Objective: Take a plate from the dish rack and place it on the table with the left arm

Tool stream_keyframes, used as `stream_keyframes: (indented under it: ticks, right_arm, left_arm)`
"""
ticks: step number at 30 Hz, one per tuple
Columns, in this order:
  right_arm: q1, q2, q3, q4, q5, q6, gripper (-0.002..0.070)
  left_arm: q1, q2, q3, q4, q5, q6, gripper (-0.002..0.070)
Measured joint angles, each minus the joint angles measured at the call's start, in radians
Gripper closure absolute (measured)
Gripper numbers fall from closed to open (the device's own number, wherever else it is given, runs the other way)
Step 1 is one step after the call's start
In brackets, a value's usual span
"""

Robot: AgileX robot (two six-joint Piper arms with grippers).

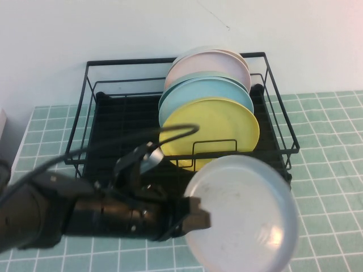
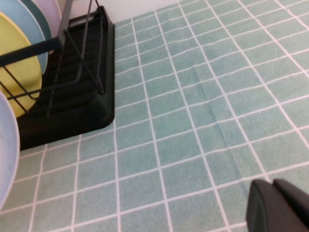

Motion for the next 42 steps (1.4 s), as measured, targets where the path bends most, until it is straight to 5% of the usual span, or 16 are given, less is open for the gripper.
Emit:
stream_keyframes:
  ticks: [5,15,24,28,36,42]
  right_arm:
    - [0.0,0.0,0.0,0.0,0.0,0.0,0.0678]
    - [0.0,0.0,0.0,0.0,0.0,0.0,0.0678]
    - [0.0,0.0,0.0,0.0,0.0,0.0,0.0678]
    - [0.0,0.0,0.0,0.0,0.0,0.0,0.0678]
    - [0.0,0.0,0.0,0.0,0.0,0.0,0.0678]
    - [0.0,0.0,0.0,0.0,0.0,0.0,0.0678]
  left_arm:
    - [0.0,0.029,0.118,-0.153,-0.139,0.09,0.0572]
    - [0.0,0.115,0.125,-0.205,-0.151,0.133,0.0559]
    - [0.0,0.057,0.125,-0.156,-0.152,0.166,0.011]
    - [0.0,-0.044,0.127,-0.12,-0.169,0.184,0.0055]
    - [0.0,-0.366,0.128,-0.06,-0.269,0.247,0.0177]
    - [0.0,-0.641,0.128,0.125,-0.287,0.256,0.0554]
